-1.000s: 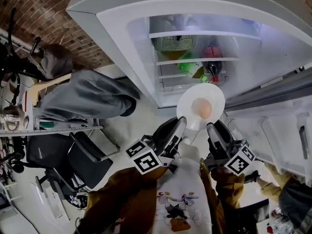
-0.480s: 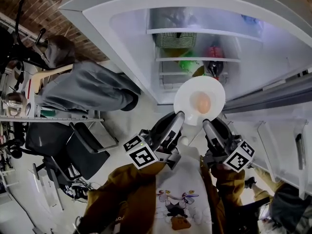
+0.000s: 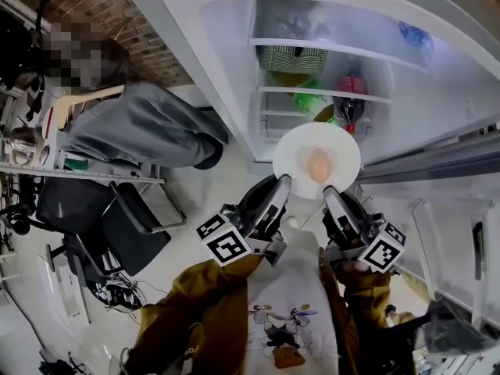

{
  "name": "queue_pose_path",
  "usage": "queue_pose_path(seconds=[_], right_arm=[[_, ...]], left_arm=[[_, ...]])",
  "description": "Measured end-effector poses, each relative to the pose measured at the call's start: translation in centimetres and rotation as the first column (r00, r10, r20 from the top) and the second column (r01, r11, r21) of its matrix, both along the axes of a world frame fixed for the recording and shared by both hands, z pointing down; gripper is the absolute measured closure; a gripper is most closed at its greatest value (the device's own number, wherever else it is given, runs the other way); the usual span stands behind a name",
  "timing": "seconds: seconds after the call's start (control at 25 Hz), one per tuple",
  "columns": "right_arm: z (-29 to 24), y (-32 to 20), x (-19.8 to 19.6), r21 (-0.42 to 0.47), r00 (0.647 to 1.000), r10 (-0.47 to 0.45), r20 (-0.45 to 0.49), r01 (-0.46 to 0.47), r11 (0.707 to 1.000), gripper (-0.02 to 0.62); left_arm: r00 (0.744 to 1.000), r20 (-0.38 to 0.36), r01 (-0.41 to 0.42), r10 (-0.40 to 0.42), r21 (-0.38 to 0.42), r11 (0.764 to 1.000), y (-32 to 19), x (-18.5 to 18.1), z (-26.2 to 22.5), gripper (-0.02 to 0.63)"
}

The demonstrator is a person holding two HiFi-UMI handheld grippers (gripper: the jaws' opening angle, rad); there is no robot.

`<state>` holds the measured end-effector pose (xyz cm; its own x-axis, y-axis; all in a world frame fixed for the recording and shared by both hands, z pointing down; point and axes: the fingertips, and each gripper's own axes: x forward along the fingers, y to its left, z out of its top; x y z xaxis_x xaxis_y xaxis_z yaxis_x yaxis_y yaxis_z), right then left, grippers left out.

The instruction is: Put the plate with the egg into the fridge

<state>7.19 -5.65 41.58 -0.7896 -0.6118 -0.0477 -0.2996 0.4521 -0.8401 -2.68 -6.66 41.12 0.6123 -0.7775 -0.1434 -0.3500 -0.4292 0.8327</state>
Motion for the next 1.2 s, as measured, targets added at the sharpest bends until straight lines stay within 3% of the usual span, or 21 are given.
queue_pose_path(seconds=[0.4,0.72,1.2], right_arm=[[1.2,2.0,0.4,-0.127,0.994,-0.03,0.105,0.043,0.991,0.578],[1.0,2.9,0.0,-0.125,0.988,-0.069,0.138,0.086,0.988,0.578],[0.3,2.0,1.4,-0.091,0.989,-0.027,0.143,0.04,0.995,0.578]], left_arm=[[0.974,0.215,0.044,-0.069,0.122,0.992,2.7,0.4,0.9,0.56],[0.96,0.252,0.086,-0.123,0.154,0.984,4.4,-0.1,0.3,0.554],[0.943,0.301,0.092,-0.142,0.173,0.981,5.1,-0.6,-0.4,0.552]])
